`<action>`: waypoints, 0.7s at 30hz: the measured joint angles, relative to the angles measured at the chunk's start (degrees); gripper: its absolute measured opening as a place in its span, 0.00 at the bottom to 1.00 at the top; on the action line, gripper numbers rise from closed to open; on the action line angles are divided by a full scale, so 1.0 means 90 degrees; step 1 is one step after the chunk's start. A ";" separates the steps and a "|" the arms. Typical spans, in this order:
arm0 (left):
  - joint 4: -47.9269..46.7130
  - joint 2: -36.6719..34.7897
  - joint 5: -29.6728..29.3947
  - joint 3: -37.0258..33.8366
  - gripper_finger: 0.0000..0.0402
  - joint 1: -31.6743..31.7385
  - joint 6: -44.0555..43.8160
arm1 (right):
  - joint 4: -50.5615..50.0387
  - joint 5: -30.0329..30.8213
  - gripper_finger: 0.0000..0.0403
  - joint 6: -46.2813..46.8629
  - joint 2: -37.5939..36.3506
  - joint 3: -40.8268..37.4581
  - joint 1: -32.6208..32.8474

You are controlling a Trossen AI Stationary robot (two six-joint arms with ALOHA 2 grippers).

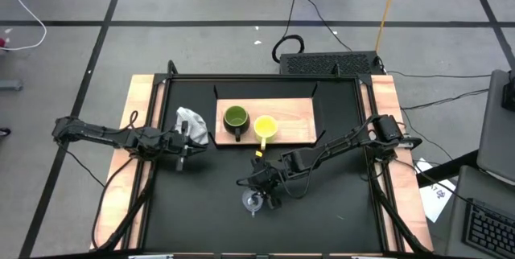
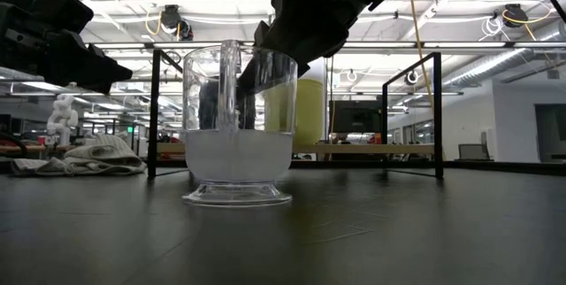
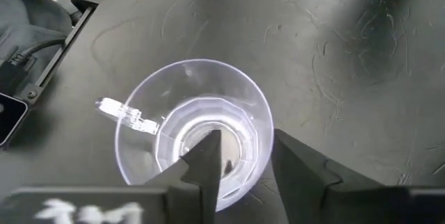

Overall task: Stack small to large cups/mugs on shelf
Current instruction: Put the transparent mug on the shelf

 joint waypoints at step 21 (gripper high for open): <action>-0.0011 0.0000 0.0000 0.0000 0.08 -0.0001 0.0000 | 0.0092 0.0051 0.00 0.0075 0.0000 -0.0021 0.0000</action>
